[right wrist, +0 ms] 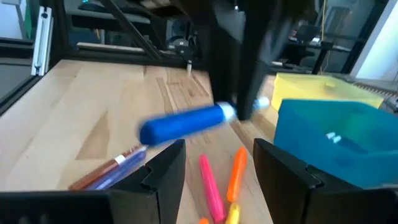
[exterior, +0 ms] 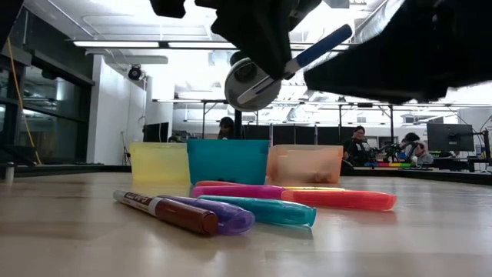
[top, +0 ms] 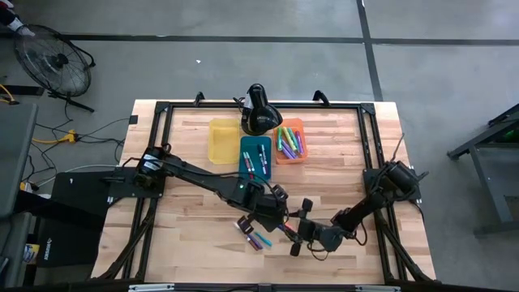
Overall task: Pick & Place Markers
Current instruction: Put the blue dry erase marker into the blue bin
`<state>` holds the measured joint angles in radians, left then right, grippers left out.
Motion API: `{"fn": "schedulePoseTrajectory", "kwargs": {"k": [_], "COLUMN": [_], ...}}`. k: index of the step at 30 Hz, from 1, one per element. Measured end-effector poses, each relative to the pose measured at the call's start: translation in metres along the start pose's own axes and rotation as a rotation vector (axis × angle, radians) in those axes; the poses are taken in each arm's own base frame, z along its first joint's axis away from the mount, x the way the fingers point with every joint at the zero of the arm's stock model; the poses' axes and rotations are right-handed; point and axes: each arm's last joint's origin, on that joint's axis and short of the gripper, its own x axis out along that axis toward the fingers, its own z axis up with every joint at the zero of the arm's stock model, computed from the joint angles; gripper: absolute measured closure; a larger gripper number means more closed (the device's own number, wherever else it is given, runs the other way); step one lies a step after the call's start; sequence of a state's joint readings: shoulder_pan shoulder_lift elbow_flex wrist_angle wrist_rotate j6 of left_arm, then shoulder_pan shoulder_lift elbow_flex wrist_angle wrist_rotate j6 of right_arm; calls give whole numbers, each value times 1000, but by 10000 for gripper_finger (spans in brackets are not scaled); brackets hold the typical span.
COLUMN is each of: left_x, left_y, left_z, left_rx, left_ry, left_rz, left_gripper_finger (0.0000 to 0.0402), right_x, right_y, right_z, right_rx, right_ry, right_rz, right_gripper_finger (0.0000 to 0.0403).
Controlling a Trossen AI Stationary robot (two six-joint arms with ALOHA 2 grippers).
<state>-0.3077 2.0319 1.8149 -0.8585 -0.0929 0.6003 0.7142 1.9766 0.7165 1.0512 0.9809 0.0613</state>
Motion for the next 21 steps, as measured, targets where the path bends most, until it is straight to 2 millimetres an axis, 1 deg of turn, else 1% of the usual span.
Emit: {"fn": "schedulePoseTrajectory", "kwargs": {"k": [5,9,16,18,21], "left_x": [0,0,0,0,0], "left_y": [1,1,1,1,1], "left_z": [1,2,2,2,2], "left_rx": [-3,-4,-5,-5,-8], "left_ry": [-12,-16,-17,-16,-15], "left_rz": [9,11,12,12,11], "left_gripper_finger": [383,383,383,383,383], "right_x": [0,0,1,1,1], "right_y": [9,13,13,13,13], "right_z": [10,14,16,15,16], "right_rx": [-43,-57,-64,-64,-64], "right_ry": [-24,-34,-37,-36,-37], "right_rz": [-4,-4,-12,-13,-13], "right_gripper_finger": [226,226,228,234,254]}}
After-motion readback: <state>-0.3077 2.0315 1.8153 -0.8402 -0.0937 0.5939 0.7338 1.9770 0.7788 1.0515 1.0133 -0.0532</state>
